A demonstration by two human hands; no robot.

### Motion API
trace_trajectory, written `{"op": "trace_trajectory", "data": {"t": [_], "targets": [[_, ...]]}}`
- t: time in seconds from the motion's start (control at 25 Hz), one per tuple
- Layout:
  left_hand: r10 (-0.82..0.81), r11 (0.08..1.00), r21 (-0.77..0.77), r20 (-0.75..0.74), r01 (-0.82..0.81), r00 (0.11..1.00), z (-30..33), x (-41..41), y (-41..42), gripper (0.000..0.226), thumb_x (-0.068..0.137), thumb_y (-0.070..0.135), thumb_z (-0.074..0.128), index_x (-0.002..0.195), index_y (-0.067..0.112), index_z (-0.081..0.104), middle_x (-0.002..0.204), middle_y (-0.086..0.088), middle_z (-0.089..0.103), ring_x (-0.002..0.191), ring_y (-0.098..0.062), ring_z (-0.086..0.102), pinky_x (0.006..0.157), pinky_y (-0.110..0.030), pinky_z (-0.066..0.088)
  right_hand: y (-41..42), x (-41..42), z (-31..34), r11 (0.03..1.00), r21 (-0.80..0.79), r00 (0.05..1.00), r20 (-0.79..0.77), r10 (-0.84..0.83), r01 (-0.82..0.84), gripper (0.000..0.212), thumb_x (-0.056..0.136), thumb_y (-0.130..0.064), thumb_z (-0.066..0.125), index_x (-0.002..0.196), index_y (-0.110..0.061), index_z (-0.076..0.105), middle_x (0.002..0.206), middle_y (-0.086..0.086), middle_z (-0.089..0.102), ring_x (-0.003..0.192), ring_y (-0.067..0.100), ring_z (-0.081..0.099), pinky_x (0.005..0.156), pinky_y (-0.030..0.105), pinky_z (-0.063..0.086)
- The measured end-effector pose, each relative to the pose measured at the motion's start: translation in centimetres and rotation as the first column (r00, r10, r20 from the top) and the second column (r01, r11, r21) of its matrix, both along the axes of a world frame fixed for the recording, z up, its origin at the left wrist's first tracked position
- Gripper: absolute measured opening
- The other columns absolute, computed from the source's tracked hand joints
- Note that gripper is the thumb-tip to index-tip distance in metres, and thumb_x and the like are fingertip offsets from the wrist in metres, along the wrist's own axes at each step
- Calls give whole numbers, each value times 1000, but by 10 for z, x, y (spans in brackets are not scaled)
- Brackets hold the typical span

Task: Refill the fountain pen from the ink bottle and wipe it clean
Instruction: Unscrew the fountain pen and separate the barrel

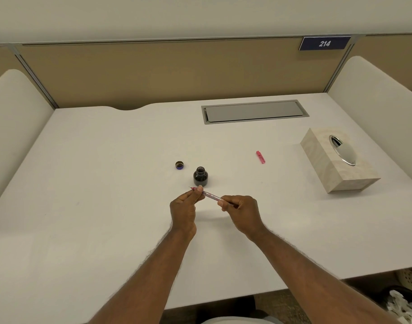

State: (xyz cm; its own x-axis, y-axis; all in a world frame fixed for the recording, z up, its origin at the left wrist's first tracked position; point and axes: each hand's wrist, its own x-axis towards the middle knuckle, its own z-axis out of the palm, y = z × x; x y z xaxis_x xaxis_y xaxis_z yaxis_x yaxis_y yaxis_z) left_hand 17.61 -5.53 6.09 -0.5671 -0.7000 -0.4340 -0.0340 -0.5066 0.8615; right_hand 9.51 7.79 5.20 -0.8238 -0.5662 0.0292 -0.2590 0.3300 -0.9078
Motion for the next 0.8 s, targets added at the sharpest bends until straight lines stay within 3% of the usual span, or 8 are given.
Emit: {"op": "trace_trajectory", "data": {"t": [0.16, 0.28, 0.4, 0.6, 0.8], "targets": [[22, 1000, 1, -1, -22, 1000, 1, 0, -1, 11, 80, 21, 77, 70, 17, 76, 69, 3, 74, 71, -8, 69, 86, -36, 39, -2, 1, 0, 999, -37, 1000, -16, -24, 24, 4, 80, -18, 74, 82, -15, 76, 66, -3, 69, 59, 1, 54, 59, 12, 41], [19, 1000, -1, 10, -19, 1000, 3, 0, -3, 12, 79, 23, 77, 68, 19, 75, 68, 5, 73, 72, -7, 69, 78, -35, 39, -2, 1, 0, 991, -119, 975, 219, -32, 60, 12, 76, -27, 78, 85, -18, 76, 77, -1, 73, 67, 7, 60, 65, 19, 47], [7, 1000, 0, 11, -7, 1000, 3, 1, -3, 11, 80, 23, 77, 70, 18, 74, 69, 5, 73, 73, -8, 69, 78, -34, 39, -5, 4, 2, 979, -162, 885, 464, -32, 121, 21, 85, -30, 69, 87, -9, 72, 70, 7, 68, 61, 15, 59, 59, 25, 48], [13, 1000, -1, 13, -13, 1000, 1, 4, -2, 12, 78, 25, 78, 70, 17, 76, 73, 3, 71, 73, -11, 65, 79, -33, 40, -6, 1, 2, 961, -234, 859, 512, -8, 149, 14, 82, -12, 72, 89, 0, 70, 74, 9, 65, 67, 16, 58, 63, 24, 51], [22, 1000, -2, 25, -22, 999, -2, 3, -1, 15, 77, 28, 79, 69, 15, 76, 69, 7, 68, 73, -13, 59, 83, -34, 41, -3, 1, 6, 982, -175, 820, 571, 39, 75, 24, 84, -25, 71, 92, -2, 70, 74, 9, 68, 66, 16, 60, 64, 25, 51]]}}
